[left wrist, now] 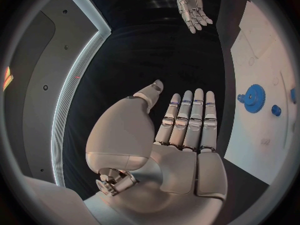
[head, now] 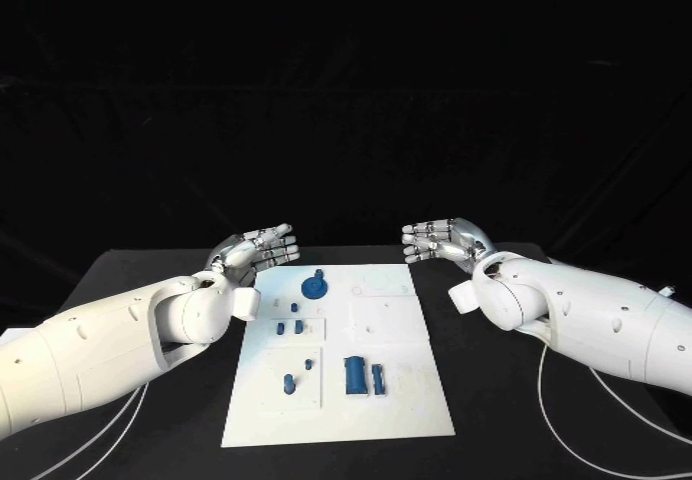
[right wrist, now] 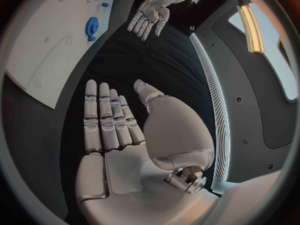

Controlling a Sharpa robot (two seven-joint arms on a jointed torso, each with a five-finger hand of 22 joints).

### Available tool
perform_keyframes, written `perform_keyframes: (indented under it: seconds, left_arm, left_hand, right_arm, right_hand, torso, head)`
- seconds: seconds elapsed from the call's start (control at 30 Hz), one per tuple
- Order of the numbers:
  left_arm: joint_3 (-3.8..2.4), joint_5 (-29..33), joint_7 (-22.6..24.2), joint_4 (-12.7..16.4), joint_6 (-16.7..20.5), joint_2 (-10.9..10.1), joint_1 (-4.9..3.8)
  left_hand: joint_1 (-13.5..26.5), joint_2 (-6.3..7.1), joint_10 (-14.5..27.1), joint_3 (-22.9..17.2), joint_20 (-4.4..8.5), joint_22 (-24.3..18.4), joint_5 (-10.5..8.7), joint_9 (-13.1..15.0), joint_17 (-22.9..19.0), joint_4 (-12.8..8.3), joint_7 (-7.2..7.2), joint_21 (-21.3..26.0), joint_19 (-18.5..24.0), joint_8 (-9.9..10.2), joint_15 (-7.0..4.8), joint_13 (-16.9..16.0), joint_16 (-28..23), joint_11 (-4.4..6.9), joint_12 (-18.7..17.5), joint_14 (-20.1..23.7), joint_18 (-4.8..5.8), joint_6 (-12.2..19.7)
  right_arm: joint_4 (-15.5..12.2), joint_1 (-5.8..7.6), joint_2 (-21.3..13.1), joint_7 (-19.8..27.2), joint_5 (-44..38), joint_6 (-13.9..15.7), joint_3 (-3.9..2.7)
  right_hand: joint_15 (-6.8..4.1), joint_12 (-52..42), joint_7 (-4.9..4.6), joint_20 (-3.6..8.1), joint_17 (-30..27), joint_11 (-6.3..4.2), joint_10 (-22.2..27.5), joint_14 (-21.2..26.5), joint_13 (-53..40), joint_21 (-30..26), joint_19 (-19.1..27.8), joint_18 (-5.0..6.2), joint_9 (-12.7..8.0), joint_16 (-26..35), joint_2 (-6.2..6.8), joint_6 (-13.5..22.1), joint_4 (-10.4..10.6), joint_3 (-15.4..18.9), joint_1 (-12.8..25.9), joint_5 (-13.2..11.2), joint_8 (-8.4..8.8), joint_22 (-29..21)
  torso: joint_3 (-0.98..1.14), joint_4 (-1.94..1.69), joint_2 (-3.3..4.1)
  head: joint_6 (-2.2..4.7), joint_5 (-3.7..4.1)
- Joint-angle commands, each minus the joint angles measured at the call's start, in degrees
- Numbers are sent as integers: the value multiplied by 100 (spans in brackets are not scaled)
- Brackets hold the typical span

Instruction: Assemble the parts on the task board

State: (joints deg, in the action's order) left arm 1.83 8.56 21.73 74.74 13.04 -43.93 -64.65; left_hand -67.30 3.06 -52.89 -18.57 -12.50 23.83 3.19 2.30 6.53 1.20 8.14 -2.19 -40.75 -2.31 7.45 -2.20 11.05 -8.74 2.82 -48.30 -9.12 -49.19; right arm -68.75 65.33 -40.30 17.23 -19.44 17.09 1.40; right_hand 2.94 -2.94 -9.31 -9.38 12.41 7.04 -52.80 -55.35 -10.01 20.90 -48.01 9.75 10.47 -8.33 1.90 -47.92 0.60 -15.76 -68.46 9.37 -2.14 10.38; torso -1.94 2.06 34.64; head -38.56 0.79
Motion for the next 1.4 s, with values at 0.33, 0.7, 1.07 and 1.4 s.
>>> perform_keyframes:
  seconds: [0.33, 0.7, 1.07, 1.4]
  left_arm:
    - [-77, -356, 333, 630, 1276, -29, 184]
    - [-169, -790, 743, 1403, 2864, -69, 414]
    - [-183, -856, 806, 1521, 3107, -76, 449]
    - [-183, -856, 806, 1521, 3107, -76, 449]
  left_hand:
    - [3574, -306, 2808, 986, 665, -1267, -319, -230, -653, -120, -814, 219, 2164, 231, -745, 220, -586, 463, -282, 2566, 413, 2614]
    - [4727, -306, 3713, 1305, 1250, -1675, -319, -230, -653, -120, -814, 219, 2860, 231, -745, 220, -1105, 874, -282, 3393, 912, 3456]
    - [5477, -306, 4306, 1857, 1250, -1940, -319, -230, -653, -120, -814, 219, 3306, 231, -745, 220, -1105, 874, -282, 3930, 912, 4005]
    - [5903, -306, 4644, 1857, 1250, -2383, -319, -230, -653, -120, -814, 219, 3561, 231, -745, 220, -1105, 874, -282, 4238, 912, 4318]
  right_arm:
    - [-1017, -249, -209, 594, 924, 1308, -67]
    - [-2044, -498, -423, 1210, 1873, 2606, -135]
    - [-2120, -517, -439, 1256, 1944, 2702, -140]
    - [-2120, -517, -439, 1256, 1944, 2702, -140]
  right_hand:
    - [-294, 294, 490, 494, -653, -704, 2778, 2912, 527, -1099, 2526, -461, -551, 833, -190, 2522, -60, 831, 3599, -495, 214, -546]
    - [-294, 294, 931, 938, -1241, -704, 3699, 3877, 1001, -1461, 3362, -975, -1047, 833, -190, 3356, -60, 1102, 4791, -937, 214, -1038]
    - [-294, 294, 931, 938, -1241, -704, 4294, 4499, 1001, -2090, 3902, -975, -1047, 833, -190, 3897, -60, 1576, 5560, -937, 214, -1038]
    - [-294, 294, 931, 938, -1241, -704, 4634, 4855, 1001, -2090, 4211, -975, -1047, 833, -190, 4205, -60, 1576, 5998, -937, 214, -1038]
  torso:
    - [187, -199, -333]
    - [194, -206, -346]
    - [194, -206, -346]
    - [194, -206, -346]
  head:
    - [403, -76]
    - [418, -79]
    - [418, -79]
    - [418, -79]
